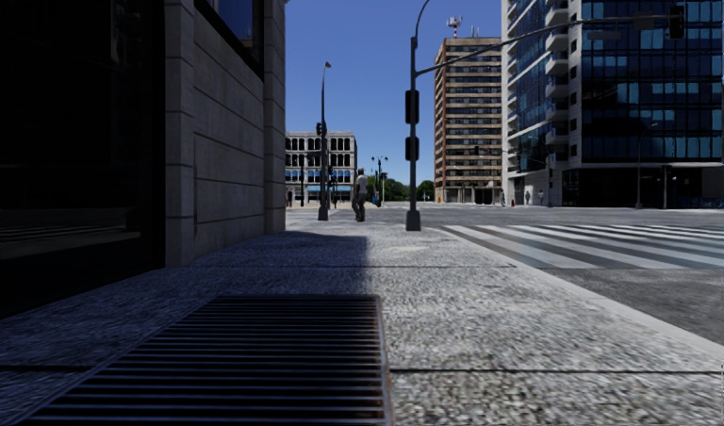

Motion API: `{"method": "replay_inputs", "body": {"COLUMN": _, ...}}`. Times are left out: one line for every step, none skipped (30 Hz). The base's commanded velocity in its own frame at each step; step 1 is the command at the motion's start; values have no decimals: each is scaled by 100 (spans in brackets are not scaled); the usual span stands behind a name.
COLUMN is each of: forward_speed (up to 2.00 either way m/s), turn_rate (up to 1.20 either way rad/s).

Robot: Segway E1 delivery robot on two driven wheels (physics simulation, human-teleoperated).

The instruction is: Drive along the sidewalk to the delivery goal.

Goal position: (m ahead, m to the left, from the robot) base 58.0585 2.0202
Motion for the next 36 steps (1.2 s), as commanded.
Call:
{"method": "replay_inputs", "body": {"forward_speed": 200, "turn_rate": 0}}
{"method": "replay_inputs", "body": {"forward_speed": 200, "turn_rate": 0}}
{"method": "replay_inputs", "body": {"forward_speed": 200, "turn_rate": 0}}
{"method": "replay_inputs", "body": {"forward_speed": 200, "turn_rate": 0}}
{"method": "replay_inputs", "body": {"forward_speed": 200, "turn_rate": 0}}
{"method": "replay_inputs", "body": {"forward_speed": 200, "turn_rate": 0}}
{"method": "replay_inputs", "body": {"forward_speed": 200, "turn_rate": 0}}
{"method": "replay_inputs", "body": {"forward_speed": 200, "turn_rate": 0}}
{"method": "replay_inputs", "body": {"forward_speed": 200, "turn_rate": 0}}
{"method": "replay_inputs", "body": {"forward_speed": 200, "turn_rate": 0}}
{"method": "replay_inputs", "body": {"forward_speed": 200, "turn_rate": 0}}
{"method": "replay_inputs", "body": {"forward_speed": 200, "turn_rate": 0}}
{"method": "replay_inputs", "body": {"forward_speed": 200, "turn_rate": 0}}
{"method": "replay_inputs", "body": {"forward_speed": 200, "turn_rate": 0}}
{"method": "replay_inputs", "body": {"forward_speed": 200, "turn_rate": 0}}
{"method": "replay_inputs", "body": {"forward_speed": 200, "turn_rate": 0}}
{"method": "replay_inputs", "body": {"forward_speed": 200, "turn_rate": 0}}
{"method": "replay_inputs", "body": {"forward_speed": 200, "turn_rate": 0}}
{"method": "replay_inputs", "body": {"forward_speed": 200, "turn_rate": 0}}
{"method": "replay_inputs", "body": {"forward_speed": 200, "turn_rate": 0}}
{"method": "replay_inputs", "body": {"forward_speed": 200, "turn_rate": 0}}
{"method": "replay_inputs", "body": {"forward_speed": 200, "turn_rate": 0}}
{"method": "replay_inputs", "body": {"forward_speed": 200, "turn_rate": 0}}
{"method": "replay_inputs", "body": {"forward_speed": 200, "turn_rate": 0}}
{"method": "replay_inputs", "body": {"forward_speed": 200, "turn_rate": 0}}
{"method": "replay_inputs", "body": {"forward_speed": 200, "turn_rate": 0}}
{"method": "replay_inputs", "body": {"forward_speed": 200, "turn_rate": 0}}
{"method": "replay_inputs", "body": {"forward_speed": 200, "turn_rate": 0}}
{"method": "replay_inputs", "body": {"forward_speed": 200, "turn_rate": 0}}
{"method": "replay_inputs", "body": {"forward_speed": 200, "turn_rate": 0}}
{"method": "replay_inputs", "body": {"forward_speed": 200, "turn_rate": 0}}
{"method": "replay_inputs", "body": {"forward_speed": 200, "turn_rate": 0}}
{"method": "replay_inputs", "body": {"forward_speed": 200, "turn_rate": 0}}
{"method": "replay_inputs", "body": {"forward_speed": 200, "turn_rate": 0}}
{"method": "replay_inputs", "body": {"forward_speed": 200, "turn_rate": 0}}
{"method": "replay_inputs", "body": {"forward_speed": 200, "turn_rate": 0}}
